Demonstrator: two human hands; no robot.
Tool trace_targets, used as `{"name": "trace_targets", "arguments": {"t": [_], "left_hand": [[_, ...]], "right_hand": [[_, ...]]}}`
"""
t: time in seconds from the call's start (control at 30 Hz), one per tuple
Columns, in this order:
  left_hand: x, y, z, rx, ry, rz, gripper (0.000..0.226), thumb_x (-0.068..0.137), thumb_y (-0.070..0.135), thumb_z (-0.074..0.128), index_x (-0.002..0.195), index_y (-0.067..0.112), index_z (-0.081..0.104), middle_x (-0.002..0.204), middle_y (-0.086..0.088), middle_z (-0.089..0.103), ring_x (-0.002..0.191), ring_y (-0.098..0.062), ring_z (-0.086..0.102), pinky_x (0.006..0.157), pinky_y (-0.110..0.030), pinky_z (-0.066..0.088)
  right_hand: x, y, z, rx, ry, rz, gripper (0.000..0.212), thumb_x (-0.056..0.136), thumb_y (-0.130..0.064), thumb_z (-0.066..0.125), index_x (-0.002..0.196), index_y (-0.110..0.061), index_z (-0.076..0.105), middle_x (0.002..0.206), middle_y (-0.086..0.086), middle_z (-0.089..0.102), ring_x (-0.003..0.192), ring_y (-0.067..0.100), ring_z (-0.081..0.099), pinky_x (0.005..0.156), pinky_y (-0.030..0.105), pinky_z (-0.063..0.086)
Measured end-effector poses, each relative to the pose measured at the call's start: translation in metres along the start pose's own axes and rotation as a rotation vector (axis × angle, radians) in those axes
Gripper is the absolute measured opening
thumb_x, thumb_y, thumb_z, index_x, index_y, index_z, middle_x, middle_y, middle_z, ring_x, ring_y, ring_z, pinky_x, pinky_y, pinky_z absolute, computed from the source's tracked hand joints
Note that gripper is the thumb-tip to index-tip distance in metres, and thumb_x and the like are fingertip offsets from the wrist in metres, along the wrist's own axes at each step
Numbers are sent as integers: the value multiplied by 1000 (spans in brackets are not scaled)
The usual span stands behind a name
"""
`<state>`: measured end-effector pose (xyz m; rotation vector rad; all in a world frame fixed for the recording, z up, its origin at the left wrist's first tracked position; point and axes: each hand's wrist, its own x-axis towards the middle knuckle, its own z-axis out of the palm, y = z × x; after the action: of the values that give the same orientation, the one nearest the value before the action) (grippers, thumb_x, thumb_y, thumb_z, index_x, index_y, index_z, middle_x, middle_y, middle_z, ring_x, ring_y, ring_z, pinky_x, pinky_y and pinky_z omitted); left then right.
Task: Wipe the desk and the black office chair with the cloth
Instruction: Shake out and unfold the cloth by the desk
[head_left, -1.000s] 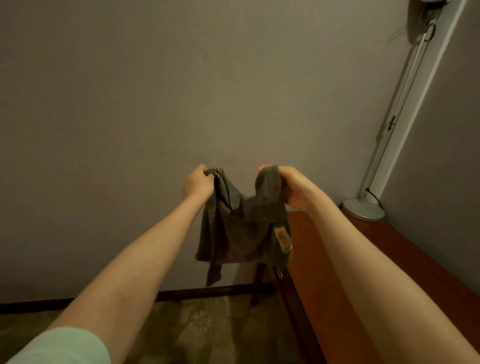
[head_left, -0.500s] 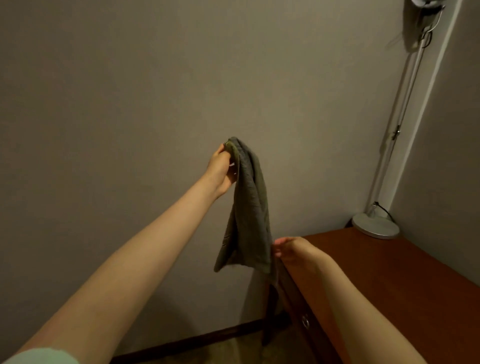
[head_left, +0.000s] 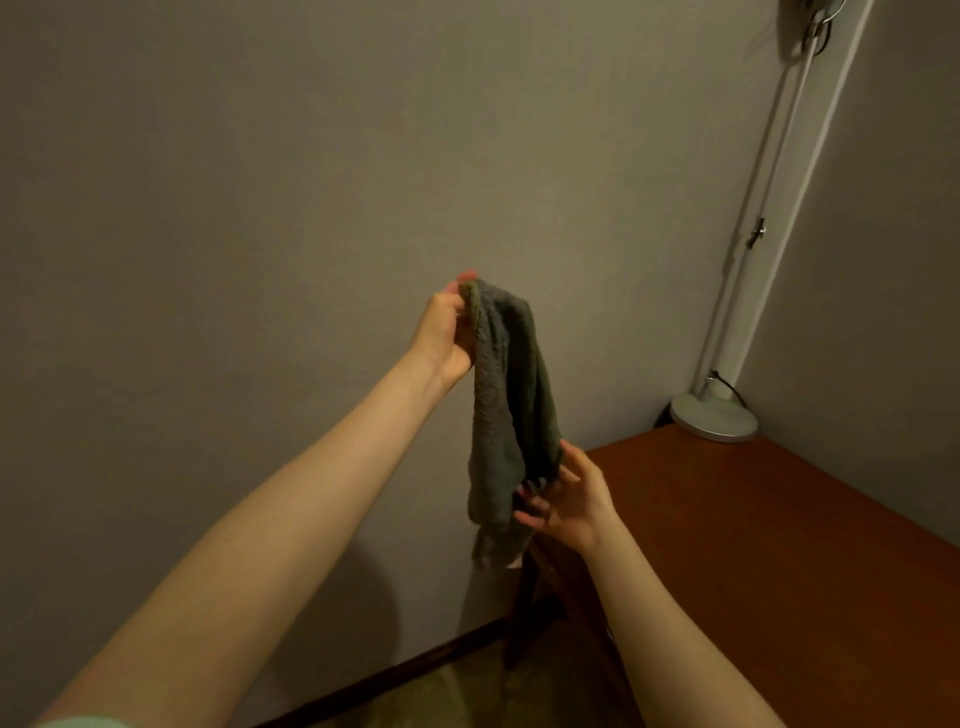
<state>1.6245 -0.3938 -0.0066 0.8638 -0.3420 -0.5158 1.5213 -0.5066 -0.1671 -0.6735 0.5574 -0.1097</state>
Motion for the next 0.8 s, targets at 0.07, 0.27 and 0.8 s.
{"name": "trace_targets", "arguments": {"t": [0.07,0.27,0.8], "left_hand": [[6,1,1,63,-41,-4,39,89,-8,22,112,10,48,74,-7,49,65,-16,50,55,-22,47],[19,13,17,19,-229,-73,52,61,-10,24,101,3,55,83,-9,52,73,-19,54,63,-21,49],[57,-7,34,292,-223,23,25,90,-6,46,93,17,56,81,-4,55,74,-12,55,57,-17,49]], "right_hand": [[6,-2,-1,181,104,-94,21,84,-28,54,98,-13,58,100,12,56,96,29,54,98,45,37],[17,-12,-21,376,165,-100,22,69,-8,59,90,-7,52,77,5,47,68,23,49,69,29,47],[24,-51,-5,-826,414,-191,25,98,-29,46,97,-9,62,90,14,64,87,30,63,74,40,49]]}}
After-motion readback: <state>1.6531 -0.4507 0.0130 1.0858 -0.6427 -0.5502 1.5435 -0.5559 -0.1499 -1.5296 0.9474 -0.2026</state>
